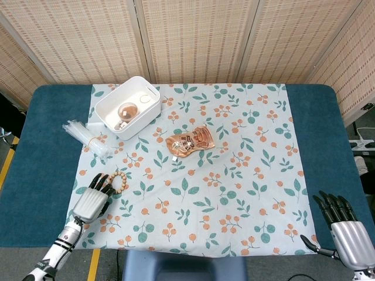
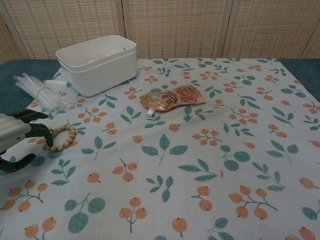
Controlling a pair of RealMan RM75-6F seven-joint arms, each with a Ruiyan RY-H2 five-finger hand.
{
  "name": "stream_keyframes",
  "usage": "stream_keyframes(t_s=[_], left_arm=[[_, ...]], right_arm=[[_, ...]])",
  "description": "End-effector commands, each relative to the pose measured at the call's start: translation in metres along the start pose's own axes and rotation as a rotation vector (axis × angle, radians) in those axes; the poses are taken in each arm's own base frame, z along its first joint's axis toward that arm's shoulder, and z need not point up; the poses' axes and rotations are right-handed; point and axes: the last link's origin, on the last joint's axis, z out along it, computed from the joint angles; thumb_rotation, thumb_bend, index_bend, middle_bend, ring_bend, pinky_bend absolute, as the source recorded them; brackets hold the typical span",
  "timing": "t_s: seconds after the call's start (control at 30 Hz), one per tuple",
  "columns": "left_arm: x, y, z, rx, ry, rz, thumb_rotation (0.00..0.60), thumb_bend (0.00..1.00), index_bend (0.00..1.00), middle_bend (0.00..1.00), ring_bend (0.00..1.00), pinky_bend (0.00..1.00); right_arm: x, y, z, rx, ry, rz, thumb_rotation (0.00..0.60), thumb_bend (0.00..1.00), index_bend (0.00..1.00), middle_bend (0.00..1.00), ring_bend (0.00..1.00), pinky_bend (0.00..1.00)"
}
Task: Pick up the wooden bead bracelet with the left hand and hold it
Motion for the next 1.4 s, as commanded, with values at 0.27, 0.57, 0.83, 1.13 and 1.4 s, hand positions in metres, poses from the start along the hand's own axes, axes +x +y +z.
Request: stream_keyframes(t_s=[0.27,0.57,0.83,1.13,1.4], left_arm=[[-0.007,0.002,0.016,0.002,0.017,0.097,0.600,0.51,0.30,0.34,0.04,0.05],[-0.013,0.004,0.025,-0.005,0.000,0.216,0.600,0.51,0.37,0.43,0.10,0.04],[-0.012,0.007,0.022,0.010,-0.060,0.339,0.600,0.51,0.35,0.42,0.08,0.04],[-0.008,0.008,0.018,0.042,-0.141,0.395,0.600,0.50,0.29,0.40,0.08,0.04],[-0.012,0.010,0.021,0.057,-0.213,0.444,0.600,0.49,0.30,0.44,0.09,0.05]], right_arm=[[0.000,0.001,0.001,-0.006,-0.002,0.000,0.195,0.18,0.00,0.00,0.00,0.00],[0.001,0.001,0.000,-0.006,0.001,0.000,0.196,0.18,0.00,0.00,0.00,0.00],[0.002,0.001,-0.001,-0.004,0.002,0.000,0.196,0.19,0.00,0.00,0.00,0.00],[0.003,0.001,-0.002,0.001,0.004,0.005,0.195,0.19,0.00,0.00,0.00,0.00],[0.004,0.001,-0.004,0.004,0.007,0.007,0.195,0.19,0.00,0.00,0.00,0.00]])
